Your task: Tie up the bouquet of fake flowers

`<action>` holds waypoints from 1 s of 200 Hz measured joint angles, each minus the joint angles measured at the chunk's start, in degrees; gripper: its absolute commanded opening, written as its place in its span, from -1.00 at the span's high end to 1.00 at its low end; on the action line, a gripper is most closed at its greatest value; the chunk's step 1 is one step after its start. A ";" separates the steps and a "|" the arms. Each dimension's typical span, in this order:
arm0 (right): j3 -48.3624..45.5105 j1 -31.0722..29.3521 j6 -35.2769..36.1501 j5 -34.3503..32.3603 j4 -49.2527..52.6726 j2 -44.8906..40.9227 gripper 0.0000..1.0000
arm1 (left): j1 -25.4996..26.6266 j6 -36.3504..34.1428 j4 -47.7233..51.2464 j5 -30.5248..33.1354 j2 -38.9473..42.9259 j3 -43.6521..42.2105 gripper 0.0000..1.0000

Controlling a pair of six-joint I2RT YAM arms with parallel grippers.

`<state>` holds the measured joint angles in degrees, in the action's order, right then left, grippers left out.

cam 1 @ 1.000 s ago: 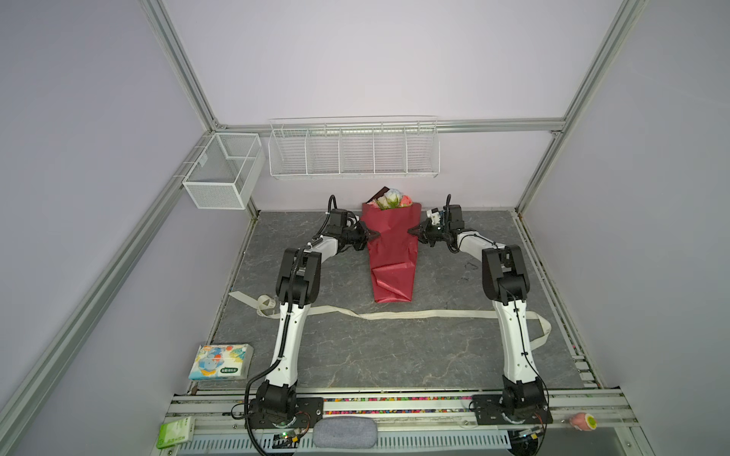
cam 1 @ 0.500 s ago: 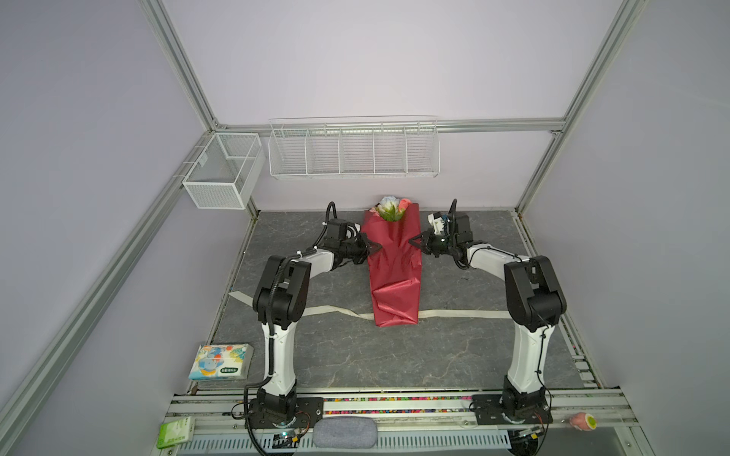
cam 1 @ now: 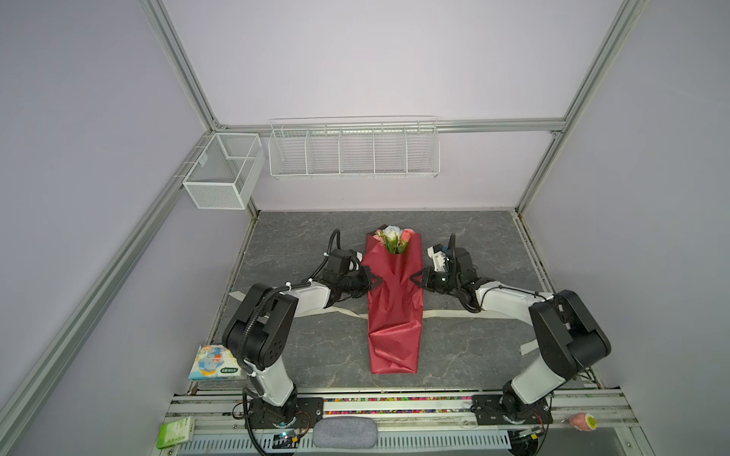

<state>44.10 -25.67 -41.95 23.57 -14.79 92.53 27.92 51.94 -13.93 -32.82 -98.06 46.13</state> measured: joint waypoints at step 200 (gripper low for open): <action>1.40 -0.87 2.34 -6.91 0.85 7.69 0.46 | 2.56 3.04 -8.22 6.64 -6.54 -2.73 0.83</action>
<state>45.50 -26.55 -39.62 16.67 -13.93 100.22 30.48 54.98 -22.15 -26.17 -104.60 43.40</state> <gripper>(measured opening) 0.193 0.048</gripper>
